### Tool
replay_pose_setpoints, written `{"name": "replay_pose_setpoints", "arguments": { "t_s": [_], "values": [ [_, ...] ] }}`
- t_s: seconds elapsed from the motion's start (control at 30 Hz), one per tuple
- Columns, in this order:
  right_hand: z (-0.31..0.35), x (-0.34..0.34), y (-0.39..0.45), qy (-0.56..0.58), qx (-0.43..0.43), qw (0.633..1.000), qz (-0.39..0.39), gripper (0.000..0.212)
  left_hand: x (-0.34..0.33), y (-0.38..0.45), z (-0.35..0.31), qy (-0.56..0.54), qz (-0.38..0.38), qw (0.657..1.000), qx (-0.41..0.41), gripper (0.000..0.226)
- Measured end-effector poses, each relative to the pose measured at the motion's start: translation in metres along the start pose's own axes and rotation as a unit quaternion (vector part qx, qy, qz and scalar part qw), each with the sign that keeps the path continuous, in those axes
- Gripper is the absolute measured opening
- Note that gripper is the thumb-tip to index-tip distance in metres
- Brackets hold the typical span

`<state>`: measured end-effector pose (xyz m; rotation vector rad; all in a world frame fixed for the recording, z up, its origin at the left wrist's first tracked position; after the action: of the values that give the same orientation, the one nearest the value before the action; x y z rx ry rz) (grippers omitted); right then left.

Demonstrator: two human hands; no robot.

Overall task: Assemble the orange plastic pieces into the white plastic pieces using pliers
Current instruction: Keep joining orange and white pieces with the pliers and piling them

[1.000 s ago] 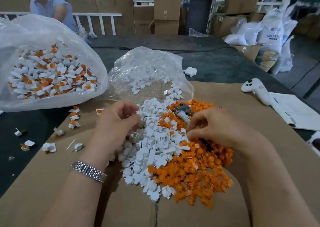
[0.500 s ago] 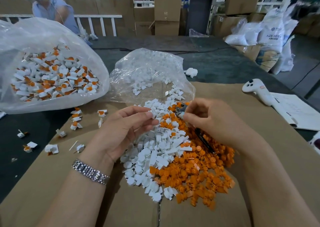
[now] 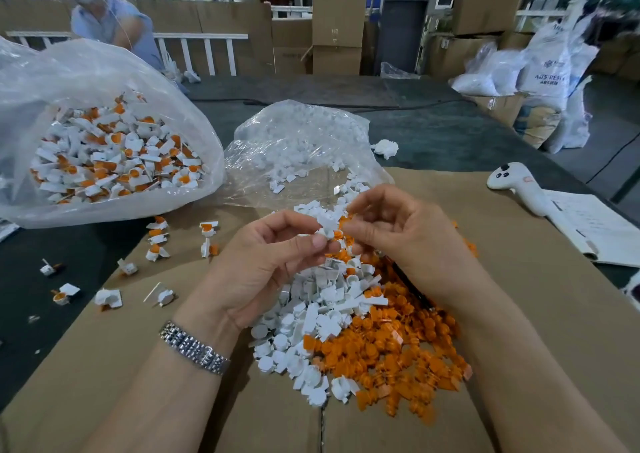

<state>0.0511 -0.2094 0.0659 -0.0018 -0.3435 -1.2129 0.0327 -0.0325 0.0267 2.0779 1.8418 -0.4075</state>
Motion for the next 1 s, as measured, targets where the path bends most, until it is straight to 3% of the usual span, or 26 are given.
{"name": "replay_pose_setpoints", "arguments": {
  "t_s": [0.23,0.37,0.6,0.77,0.87,1.0],
  "values": [
    [0.006,-0.003,-0.002,-0.084,0.05,0.995,-0.007,0.013,-0.002,-0.001,-0.004,0.083,-0.002,0.996,-0.041,0.033],
    [0.014,-0.007,-0.005,-0.154,0.1,0.982,-0.039,0.01,-0.006,-0.002,-0.004,0.052,0.018,0.998,-0.04,0.023],
    [0.011,-0.016,-0.005,-0.132,0.09,0.984,-0.082,0.008,-0.006,-0.002,-0.006,0.107,-0.013,0.99,-0.092,0.038],
    [0.007,-0.015,-0.004,-0.059,0.042,0.997,-0.036,0.016,-0.005,-0.003,-0.006,0.124,-0.017,0.988,-0.09,0.038],
    [0.01,-0.014,-0.004,-0.08,0.05,0.995,0.011,0.025,-0.003,-0.003,-0.007,0.083,-0.017,0.994,-0.073,0.042],
    [0.015,-0.011,-0.006,-0.125,0.085,0.988,-0.015,0.023,-0.003,-0.004,-0.008,0.081,-0.017,0.993,-0.078,0.037]
  ]
}}
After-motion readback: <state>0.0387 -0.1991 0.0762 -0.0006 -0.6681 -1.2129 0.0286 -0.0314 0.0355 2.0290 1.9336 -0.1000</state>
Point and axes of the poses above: each hand's wrist, its own y-axis towards the middle knuckle, its own x-axis out of the back of the hand, z = x × y, the point moved 6 cm from there along y, towards the middle knuckle, and after that the axes turned 4 degrees about -x, right-handed, at the moved point
